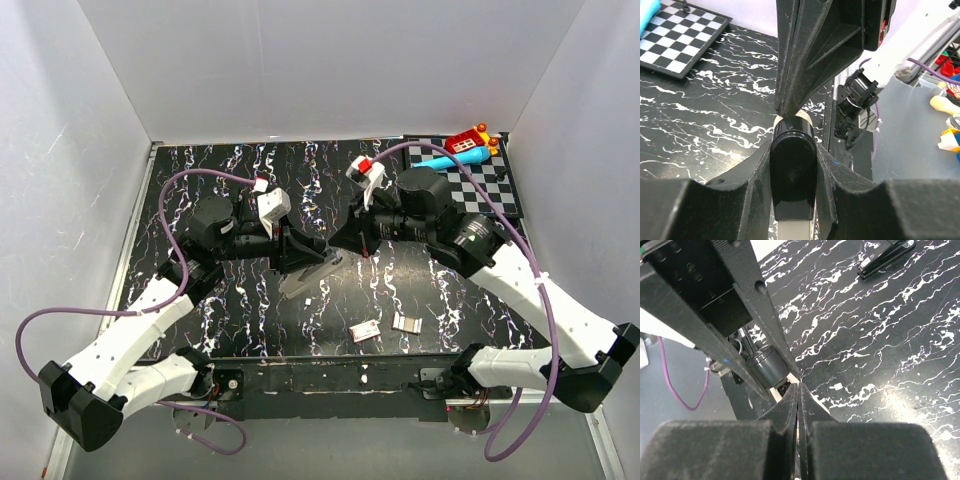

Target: Unload the staples from the stapler

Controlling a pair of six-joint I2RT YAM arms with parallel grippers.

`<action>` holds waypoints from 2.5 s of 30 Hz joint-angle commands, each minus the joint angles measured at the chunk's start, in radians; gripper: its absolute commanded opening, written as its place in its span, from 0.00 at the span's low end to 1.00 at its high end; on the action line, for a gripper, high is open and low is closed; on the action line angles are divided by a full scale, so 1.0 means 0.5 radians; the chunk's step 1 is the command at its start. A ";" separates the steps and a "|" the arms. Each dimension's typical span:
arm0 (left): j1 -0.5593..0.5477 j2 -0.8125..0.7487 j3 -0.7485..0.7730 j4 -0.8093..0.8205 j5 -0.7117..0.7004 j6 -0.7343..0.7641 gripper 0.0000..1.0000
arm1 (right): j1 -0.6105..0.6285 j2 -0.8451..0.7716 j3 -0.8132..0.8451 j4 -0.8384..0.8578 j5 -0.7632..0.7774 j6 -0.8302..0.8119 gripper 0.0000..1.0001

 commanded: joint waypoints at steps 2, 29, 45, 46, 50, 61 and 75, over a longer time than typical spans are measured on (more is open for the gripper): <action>-0.010 -0.119 0.013 0.107 -0.222 -0.014 0.00 | 0.005 0.072 0.058 0.222 0.141 0.248 0.01; -0.010 -0.230 -0.033 0.147 -0.713 -0.057 0.00 | 0.027 0.247 -0.104 0.268 0.141 0.352 0.01; -0.010 -0.193 -0.005 0.180 -0.876 -0.155 0.00 | 0.174 0.425 -0.316 0.430 0.303 0.377 0.01; -0.010 -0.193 -0.002 0.180 -0.891 -0.161 0.00 | 0.183 0.441 -0.319 0.440 0.304 0.383 0.01; -0.010 -0.202 -0.011 0.248 -0.977 -0.192 0.00 | 0.196 0.487 -0.356 0.528 0.294 0.441 0.01; -0.010 -0.230 -0.036 0.349 -1.329 -0.281 0.00 | 0.199 0.490 -0.494 0.639 0.328 0.576 0.01; -0.010 -0.092 -0.109 0.625 -1.615 -0.382 0.00 | 0.199 0.572 -0.552 0.884 0.279 0.726 0.01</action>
